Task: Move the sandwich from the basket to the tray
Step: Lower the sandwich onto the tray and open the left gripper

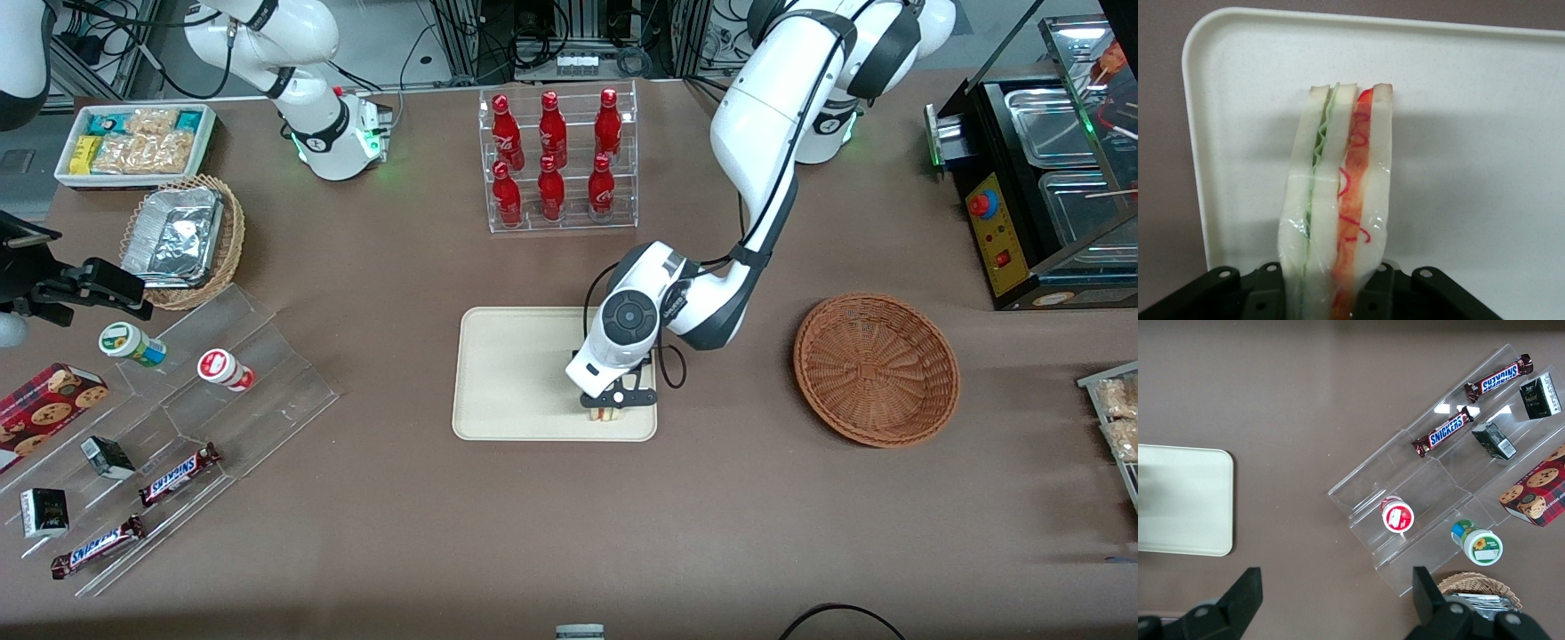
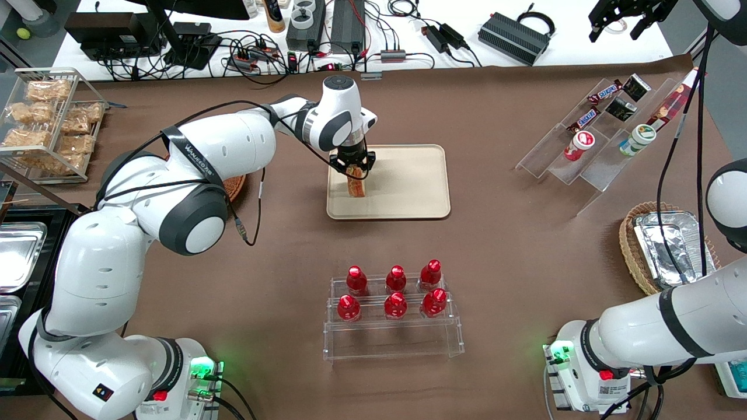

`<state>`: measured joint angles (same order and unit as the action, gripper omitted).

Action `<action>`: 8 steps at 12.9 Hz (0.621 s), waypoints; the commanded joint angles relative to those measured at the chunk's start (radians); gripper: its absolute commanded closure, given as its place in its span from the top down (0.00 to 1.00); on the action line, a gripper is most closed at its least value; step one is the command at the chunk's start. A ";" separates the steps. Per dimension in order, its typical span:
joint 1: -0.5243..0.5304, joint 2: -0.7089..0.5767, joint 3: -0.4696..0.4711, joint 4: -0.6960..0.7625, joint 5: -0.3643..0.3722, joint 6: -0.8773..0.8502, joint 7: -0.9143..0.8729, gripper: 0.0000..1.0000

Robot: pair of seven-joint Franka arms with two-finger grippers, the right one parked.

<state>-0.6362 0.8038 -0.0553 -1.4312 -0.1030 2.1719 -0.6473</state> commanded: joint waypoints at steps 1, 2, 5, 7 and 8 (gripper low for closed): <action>-0.010 0.017 0.008 0.034 -0.015 -0.017 0.001 0.50; -0.010 0.012 0.009 0.034 -0.015 -0.018 -0.005 0.61; 0.010 -0.061 0.018 0.021 0.000 -0.065 -0.041 0.82; 0.056 -0.130 0.028 0.023 -0.001 -0.160 -0.037 1.00; 0.085 -0.174 0.029 0.018 -0.001 -0.199 -0.044 1.00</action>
<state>-0.5983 0.7241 -0.0253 -1.3893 -0.1030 2.0511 -0.6779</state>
